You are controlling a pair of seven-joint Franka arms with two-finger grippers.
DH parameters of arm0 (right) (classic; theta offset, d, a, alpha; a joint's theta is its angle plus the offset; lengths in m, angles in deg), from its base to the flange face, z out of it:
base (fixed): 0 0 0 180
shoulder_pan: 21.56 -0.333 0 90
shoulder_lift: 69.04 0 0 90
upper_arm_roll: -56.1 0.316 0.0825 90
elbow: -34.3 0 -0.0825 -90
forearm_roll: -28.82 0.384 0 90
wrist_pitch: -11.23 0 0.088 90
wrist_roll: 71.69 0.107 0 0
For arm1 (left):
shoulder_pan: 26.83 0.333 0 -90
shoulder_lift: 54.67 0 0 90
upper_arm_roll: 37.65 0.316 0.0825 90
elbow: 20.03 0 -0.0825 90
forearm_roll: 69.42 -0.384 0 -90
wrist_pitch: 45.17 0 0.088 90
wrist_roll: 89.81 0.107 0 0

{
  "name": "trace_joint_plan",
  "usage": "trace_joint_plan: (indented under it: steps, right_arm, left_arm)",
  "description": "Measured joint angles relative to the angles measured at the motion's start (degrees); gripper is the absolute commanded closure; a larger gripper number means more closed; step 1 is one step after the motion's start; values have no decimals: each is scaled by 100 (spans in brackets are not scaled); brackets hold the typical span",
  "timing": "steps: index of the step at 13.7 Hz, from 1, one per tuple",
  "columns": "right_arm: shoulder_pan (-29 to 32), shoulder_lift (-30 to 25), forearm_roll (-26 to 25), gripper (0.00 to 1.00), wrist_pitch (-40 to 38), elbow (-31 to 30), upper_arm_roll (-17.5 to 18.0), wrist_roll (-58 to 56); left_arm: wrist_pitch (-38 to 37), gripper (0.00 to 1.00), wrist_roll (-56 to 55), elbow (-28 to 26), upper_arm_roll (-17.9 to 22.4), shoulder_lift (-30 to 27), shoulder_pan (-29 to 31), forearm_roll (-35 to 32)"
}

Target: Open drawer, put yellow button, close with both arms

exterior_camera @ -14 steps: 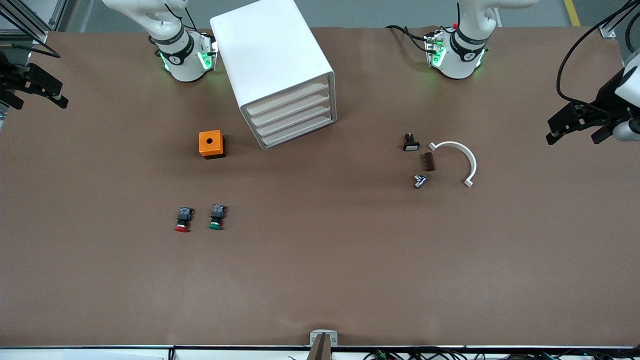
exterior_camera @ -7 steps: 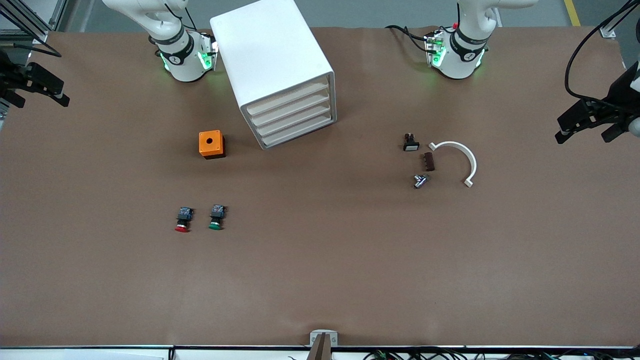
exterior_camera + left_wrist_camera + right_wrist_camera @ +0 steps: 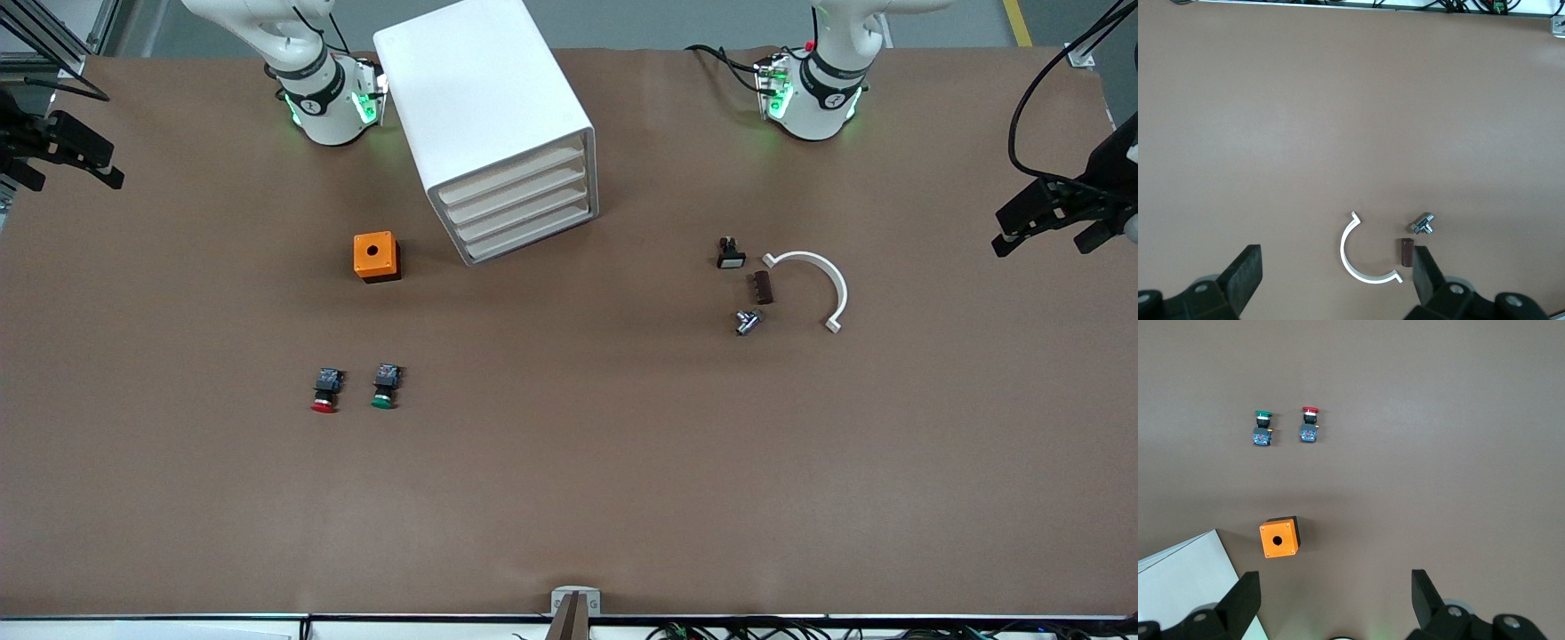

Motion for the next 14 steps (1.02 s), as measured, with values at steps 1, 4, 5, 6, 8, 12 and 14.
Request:
trace_joint_plan:
  steps: [1,4,5,6,8,12,14]
  right_arm:
    - [0,0,0,0,-2,0,0,0]
    - [0,0,-2,0,-13,0,-1,0]
    - [0,0,-2,0,-27,0,-1,1]
    - [0,0,-2,0,-34,0,0,1]
    - [0,0,-2,0,-37,0,-1,1]
    - [0,0,1,0,-46,0,0,29]
    - [0,0,4,0,-59,0,0,143]
  left_arm:
    - [2,1,0,14,-15,24,0,0]
    - [2,1,0,310,-23,212,-1,0]
    - [0,1,0,381,-24,277,-2,0]
    - [0,1,0,425,-27,349,-3,0]
    - [0,0,0,478,-28,471,-3,0]
    - [-3,0,0,530,-34,522,-4,0]
    - [-7,1,0,536,-39,522,-15,0]
